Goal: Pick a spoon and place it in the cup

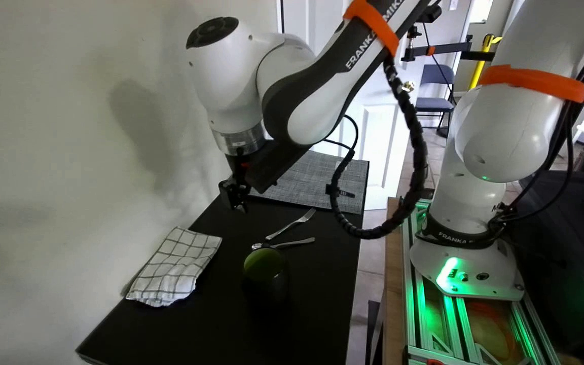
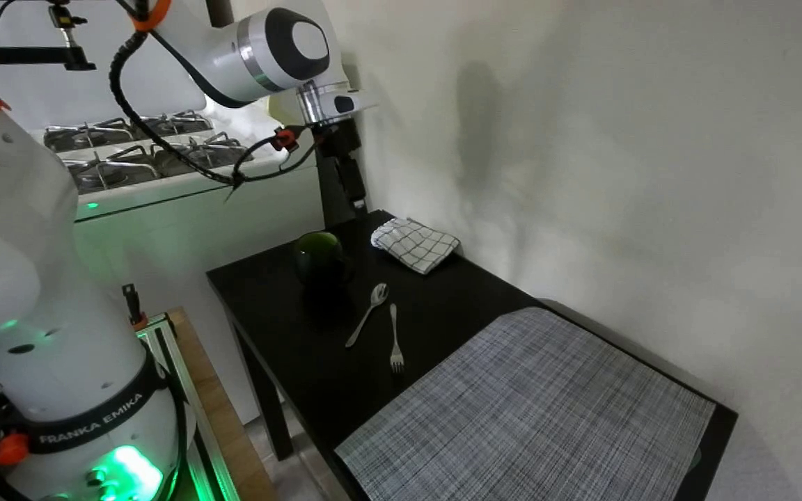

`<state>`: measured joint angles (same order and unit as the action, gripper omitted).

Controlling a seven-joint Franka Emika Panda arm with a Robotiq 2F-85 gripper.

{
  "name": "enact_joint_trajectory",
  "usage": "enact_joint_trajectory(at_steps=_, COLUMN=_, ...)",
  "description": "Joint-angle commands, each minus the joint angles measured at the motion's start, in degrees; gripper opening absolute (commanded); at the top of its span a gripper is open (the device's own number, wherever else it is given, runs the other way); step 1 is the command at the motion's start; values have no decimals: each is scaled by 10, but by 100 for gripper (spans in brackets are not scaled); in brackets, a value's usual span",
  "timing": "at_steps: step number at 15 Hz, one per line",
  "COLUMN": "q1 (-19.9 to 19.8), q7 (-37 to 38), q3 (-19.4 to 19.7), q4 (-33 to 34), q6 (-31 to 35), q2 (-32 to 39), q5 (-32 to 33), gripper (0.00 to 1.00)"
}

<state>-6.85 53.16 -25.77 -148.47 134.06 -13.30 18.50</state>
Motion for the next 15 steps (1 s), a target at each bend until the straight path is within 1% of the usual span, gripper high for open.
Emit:
enact_joint_trajectory(at_steps=1, q1=20, q7=74, q3=36, q4=57, q6=13, q2=113, q5=86, gripper=100)
enact_joint_trajectory(at_steps=3, q1=39, q7=94, q3=66, q4=80, q6=11, q2=158, q5=114, gripper=100)
enact_joint_trajectory(at_steps=5, q1=63, q7=102, q3=98, q4=102, q6=13, q2=198, q5=127, gripper=100)
enact_joint_trajectory(at_steps=7, q1=86, q7=93, q3=127, q4=120, q6=15, q2=234, q5=118, gripper=100)
enact_joint_trajectory(at_steps=10, q1=117, q7=78, q3=161, q4=140, q6=22, q2=274, q5=99, gripper=100)
enact_joint_trajectory(at_steps=15, q1=149, q7=67, q3=199, q4=163, q6=34, q2=323, q5=76, gripper=100)
